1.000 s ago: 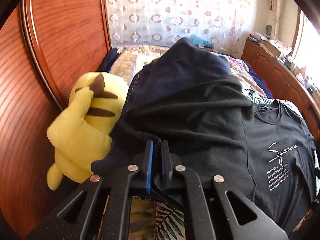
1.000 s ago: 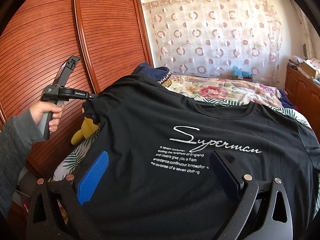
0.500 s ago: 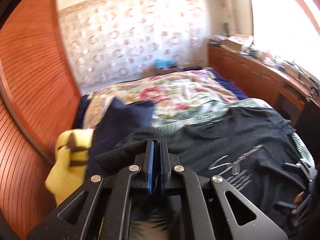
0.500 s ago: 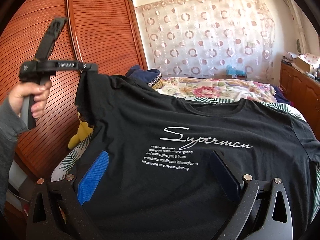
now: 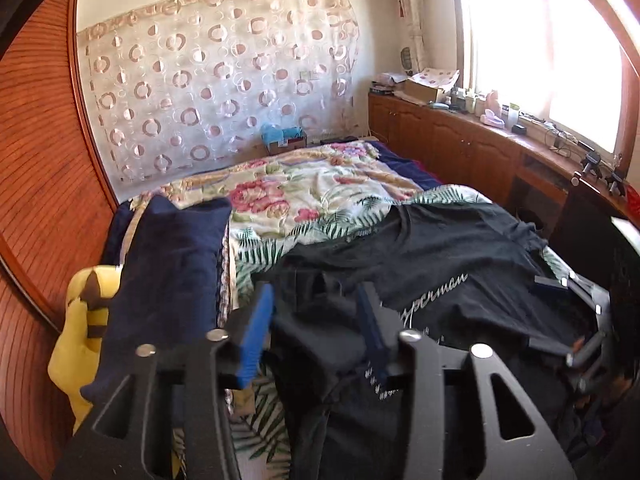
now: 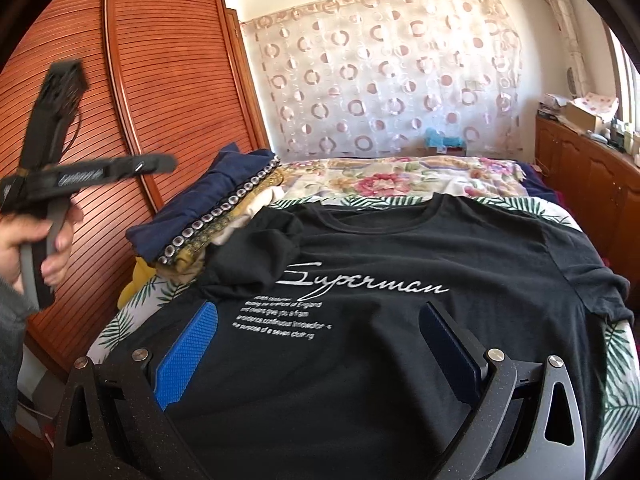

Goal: Fold small clothes

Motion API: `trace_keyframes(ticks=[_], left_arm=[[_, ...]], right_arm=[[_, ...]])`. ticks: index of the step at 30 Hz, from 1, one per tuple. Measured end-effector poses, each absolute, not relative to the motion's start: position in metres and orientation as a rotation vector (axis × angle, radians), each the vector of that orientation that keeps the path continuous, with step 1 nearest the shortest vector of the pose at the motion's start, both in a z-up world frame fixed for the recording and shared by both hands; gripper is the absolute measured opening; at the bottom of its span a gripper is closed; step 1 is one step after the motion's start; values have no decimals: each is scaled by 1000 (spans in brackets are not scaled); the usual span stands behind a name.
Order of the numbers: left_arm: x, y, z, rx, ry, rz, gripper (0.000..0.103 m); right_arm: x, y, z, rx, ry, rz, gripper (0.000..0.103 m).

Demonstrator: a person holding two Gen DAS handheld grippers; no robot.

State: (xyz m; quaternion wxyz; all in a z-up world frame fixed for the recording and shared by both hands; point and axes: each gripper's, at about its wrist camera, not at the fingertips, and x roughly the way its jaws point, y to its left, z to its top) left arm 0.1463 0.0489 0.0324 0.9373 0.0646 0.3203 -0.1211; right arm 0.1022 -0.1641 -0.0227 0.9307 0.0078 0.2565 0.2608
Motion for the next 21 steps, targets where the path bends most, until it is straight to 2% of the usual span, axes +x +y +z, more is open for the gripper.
trace_keyframes(ticks=[2,3,7,10,12,21], left_arm=[[137,49,21,123,647,-237,79],[132,51,15,116,644,-232,82],[117,57,-23,88,694,-228,82],[110,63,-55,89,742,-215,82],[109,68,-73,81,777,-206,82],[123,100,-111,24,886,-144,83]], right_arm=[[101,-161,-22,11,524,532,101],[101,-158,-22,6,525,533,101],[107,-142,-21,-37,540,543,99],[117,-126,-19,-59,558,570,94],[126,-114,-18,-66,577,601,86],[177,-21,-29,-78,700,725,77]])
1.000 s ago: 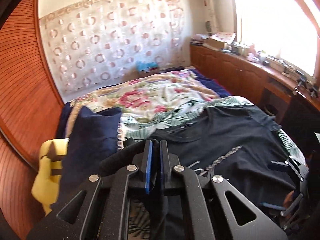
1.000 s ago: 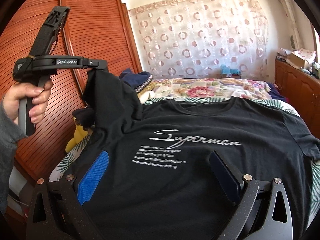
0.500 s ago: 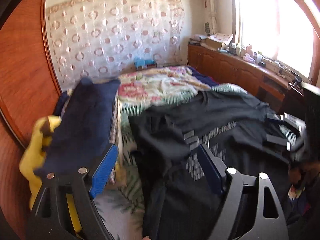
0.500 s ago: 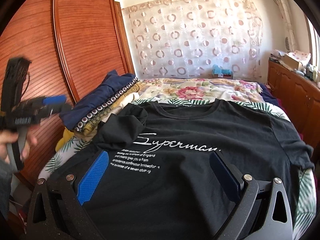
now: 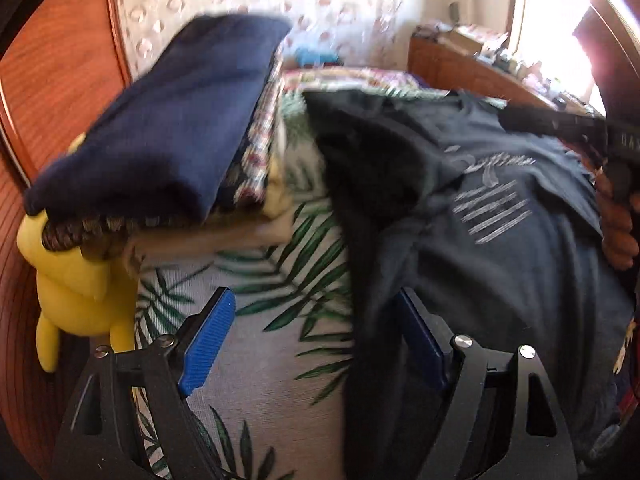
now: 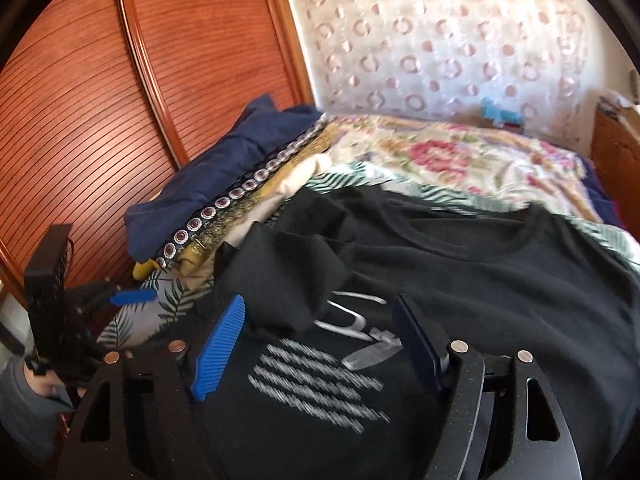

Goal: Fold small clothes

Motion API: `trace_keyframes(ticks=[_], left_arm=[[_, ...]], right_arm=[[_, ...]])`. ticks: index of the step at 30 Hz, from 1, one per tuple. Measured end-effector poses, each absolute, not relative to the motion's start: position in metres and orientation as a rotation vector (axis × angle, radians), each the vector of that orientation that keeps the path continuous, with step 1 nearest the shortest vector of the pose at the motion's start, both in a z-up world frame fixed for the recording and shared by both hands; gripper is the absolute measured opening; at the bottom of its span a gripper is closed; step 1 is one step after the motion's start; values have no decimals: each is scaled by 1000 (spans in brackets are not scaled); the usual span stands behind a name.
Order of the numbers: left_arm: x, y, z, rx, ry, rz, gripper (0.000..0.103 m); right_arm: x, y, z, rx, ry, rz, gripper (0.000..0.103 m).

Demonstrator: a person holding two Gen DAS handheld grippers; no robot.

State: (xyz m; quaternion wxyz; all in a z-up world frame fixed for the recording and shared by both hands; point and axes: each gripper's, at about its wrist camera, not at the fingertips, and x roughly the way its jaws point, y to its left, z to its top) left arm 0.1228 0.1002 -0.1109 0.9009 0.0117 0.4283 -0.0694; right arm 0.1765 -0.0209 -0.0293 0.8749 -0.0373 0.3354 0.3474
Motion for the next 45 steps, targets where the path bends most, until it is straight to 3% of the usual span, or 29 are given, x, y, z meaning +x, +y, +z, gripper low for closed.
trace_keyframes(ticks=[7,10,13,14,15,20,31,33,35,37,39,45], left_arm=[[123,102,-111,17,891,-142,85],[124,102,-112,19,897,-134,92],[127,105,-113,15,898,-136,92],[128,105,-113,15,898,-136,92],[127,105,-113,15,897,-136,92],[128,105,-112,15,898,-136,92],[129,105,-113,14,896,-135,92],[129,105,-113,13,896,-135,92],[129,105,-113,14,896,-135,92],[129,105,-113,14,896,-135,92],[129,105,-113,14,896,-135,92],[126,104,-111,26,892,-149,92]], right_arm=[[211,66,-44,-142,779,775,72],[219,90,-47,-158,800,786,62],[224,111,-53,-177,843,784,37],[231,105,-48,-188,848,782,19],[231,101,-47,-201,842,782,11],[225,47,-21,-151,761,742,4],[178,-46,-21,-147,717,544,4],[169,-50,-31,-175,726,488,20],[162,-54,-36,-175,735,471,30],[152,-60,-41,-167,741,473,32],[141,-65,-43,-173,736,459,48],[112,-77,-51,-232,751,443,54]])
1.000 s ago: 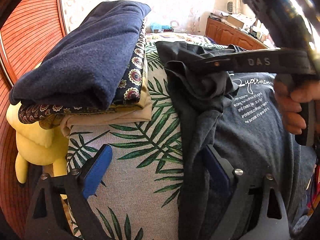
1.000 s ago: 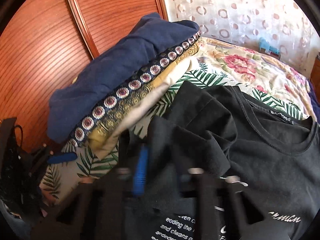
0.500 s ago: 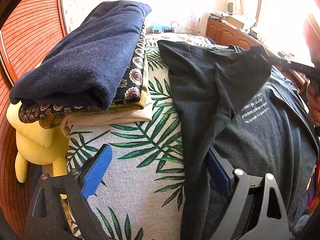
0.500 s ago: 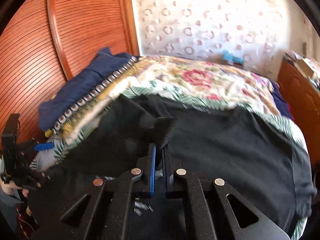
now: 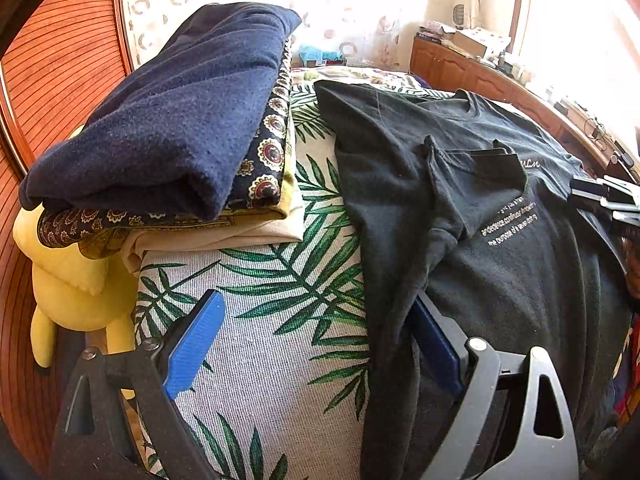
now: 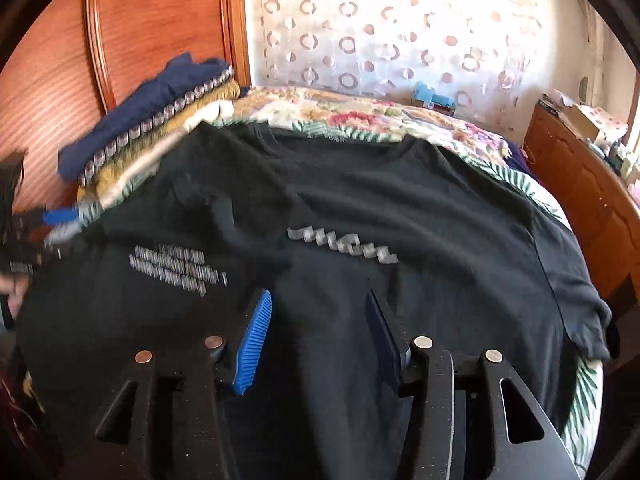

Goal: Fold small clothes

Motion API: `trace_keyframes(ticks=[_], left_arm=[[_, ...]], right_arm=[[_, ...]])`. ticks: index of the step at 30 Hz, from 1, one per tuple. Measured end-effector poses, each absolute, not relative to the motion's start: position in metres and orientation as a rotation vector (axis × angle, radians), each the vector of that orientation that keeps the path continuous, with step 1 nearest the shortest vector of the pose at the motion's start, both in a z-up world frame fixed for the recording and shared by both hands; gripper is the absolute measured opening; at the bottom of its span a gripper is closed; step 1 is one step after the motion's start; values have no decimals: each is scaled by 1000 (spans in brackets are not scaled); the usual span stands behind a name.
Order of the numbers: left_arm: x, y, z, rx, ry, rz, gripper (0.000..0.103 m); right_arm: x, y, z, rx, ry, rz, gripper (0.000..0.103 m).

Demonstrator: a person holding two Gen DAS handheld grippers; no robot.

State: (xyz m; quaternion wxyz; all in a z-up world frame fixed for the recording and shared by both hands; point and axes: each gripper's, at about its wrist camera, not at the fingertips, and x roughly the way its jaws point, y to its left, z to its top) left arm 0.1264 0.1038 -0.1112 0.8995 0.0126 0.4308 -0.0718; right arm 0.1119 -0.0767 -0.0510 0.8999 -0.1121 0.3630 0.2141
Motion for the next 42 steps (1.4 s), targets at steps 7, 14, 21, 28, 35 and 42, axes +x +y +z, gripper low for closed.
trace_keyframes(ticks=[7,14,21,28,35,42], left_arm=[[115,92,-76,55,779,-157,90],[148,52,-50,32,766,-281,59],[217,22,-78,12,899,-308,38],[238,8,-96,63,953,-315,36],[240,-7,-97,116,952,-362,14],[206,-20,-72,140,872,-393,7]], right_arm=[[118,-91,-53,-227,786,410,66],[121,-106,-51,-166,806,412,66],[121,-97,-53,-206,804,374,66],[120,-97,-55,-204,803,373,67],[121,-97,-54,-206,804,372,67],[121,-98,-55,-205,803,372,67]])
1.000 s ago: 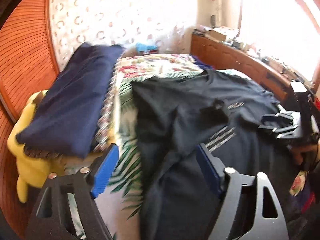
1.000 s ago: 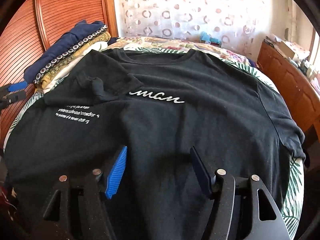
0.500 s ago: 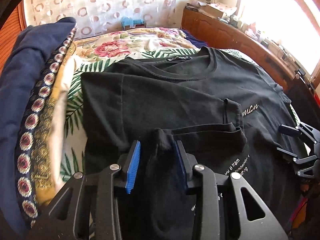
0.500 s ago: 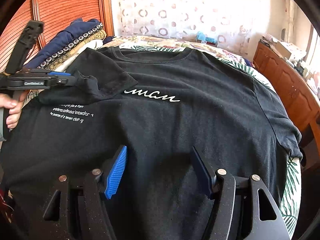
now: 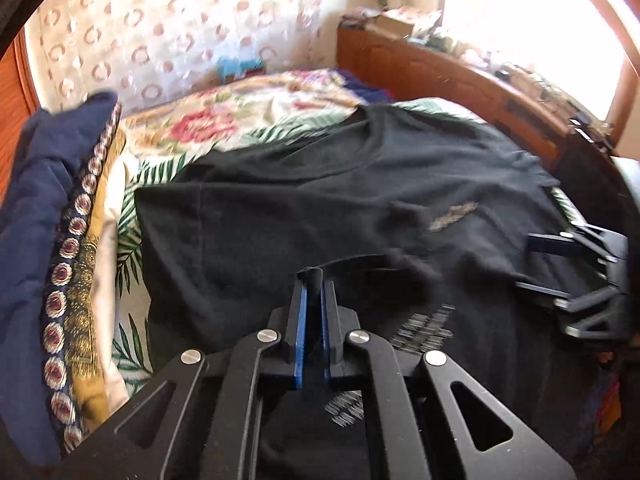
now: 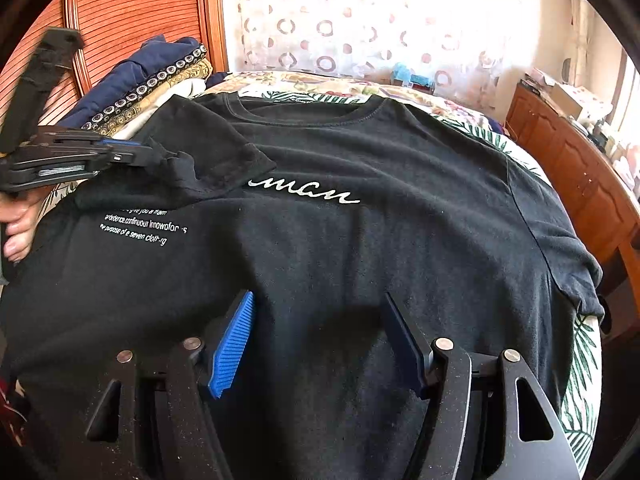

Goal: Fold small clothes

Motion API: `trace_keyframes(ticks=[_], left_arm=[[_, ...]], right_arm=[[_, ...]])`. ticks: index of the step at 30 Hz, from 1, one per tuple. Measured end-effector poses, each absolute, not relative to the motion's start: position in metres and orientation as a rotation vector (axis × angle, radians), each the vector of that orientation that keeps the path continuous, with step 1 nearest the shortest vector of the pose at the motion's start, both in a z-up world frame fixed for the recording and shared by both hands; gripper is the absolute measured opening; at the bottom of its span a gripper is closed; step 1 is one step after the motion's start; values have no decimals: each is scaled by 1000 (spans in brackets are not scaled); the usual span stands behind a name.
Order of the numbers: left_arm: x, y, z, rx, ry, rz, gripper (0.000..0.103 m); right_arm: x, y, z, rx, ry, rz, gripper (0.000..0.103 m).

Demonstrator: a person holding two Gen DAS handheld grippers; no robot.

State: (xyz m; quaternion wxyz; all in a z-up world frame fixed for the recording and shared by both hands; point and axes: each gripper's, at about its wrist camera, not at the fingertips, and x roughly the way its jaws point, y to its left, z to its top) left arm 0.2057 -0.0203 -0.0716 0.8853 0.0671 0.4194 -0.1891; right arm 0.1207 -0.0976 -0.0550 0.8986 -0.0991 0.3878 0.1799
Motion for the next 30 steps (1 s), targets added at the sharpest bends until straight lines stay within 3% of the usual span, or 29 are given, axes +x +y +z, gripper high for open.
trace_keyframes(ticks=[7,20,21,25,28,30], left_arm=[[149,-40,-55,196,819,-457,7],[96,-38,-76,147,853,-497,11],[93,-36,-76,146,849,-500,13],[83,-34,-67,146,816,-510,42],[85,-33,-61,139,793,-501,45],[90,-28,-60,136,780,-469,65]], right_arm=[[121,-98,-55,-205,803,373,67],[121,-100,-56,-205,803,374,68],[121,-100,-55,-206,803,375,68],[121,-100,-55,-205,803,375,68],[121,-100,-55,-206,803,375,68],[121,-100,-55,-205,803,375,68]])
